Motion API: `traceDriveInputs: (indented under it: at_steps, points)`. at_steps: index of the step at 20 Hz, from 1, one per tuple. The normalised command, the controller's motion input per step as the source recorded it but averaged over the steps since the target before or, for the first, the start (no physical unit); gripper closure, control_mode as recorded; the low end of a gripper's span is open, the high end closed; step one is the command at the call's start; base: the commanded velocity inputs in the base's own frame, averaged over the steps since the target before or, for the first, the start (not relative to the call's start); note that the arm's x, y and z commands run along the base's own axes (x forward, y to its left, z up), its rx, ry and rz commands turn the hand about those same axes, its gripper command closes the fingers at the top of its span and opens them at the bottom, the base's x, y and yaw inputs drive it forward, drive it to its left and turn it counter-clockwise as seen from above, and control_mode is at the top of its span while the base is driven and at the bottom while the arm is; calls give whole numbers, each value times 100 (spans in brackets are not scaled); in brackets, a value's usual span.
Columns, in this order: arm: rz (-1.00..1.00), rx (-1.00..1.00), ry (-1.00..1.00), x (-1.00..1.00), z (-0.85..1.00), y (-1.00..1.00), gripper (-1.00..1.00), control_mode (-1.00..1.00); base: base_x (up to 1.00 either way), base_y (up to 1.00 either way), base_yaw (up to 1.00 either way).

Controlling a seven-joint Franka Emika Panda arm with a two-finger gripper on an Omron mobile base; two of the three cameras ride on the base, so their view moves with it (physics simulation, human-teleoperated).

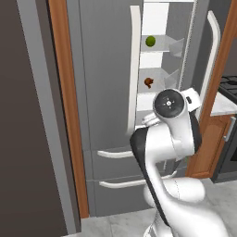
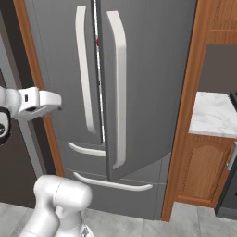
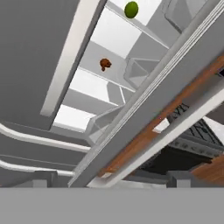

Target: Gather the lime and onion from the fridge and place them on a tray on the dining counter. Then gather the chicken drumsticks from the fridge and place them on the other tray.

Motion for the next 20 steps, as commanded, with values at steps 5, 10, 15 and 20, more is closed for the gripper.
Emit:
traceDriveInputs:
  at_steps: [5,10,15,20]
  points:
    - [-1,-14,2,17,-10,22,-100,-100,0,0,0]
    - [-3,0,10,91,-3,-8,-100,-100,0,0,0]
    - [-1,-1,11,99,0,-12,-100,-100,0,0,0]
    - [-5,-6,4,86,0,-11,-100,-100,0,0,0]
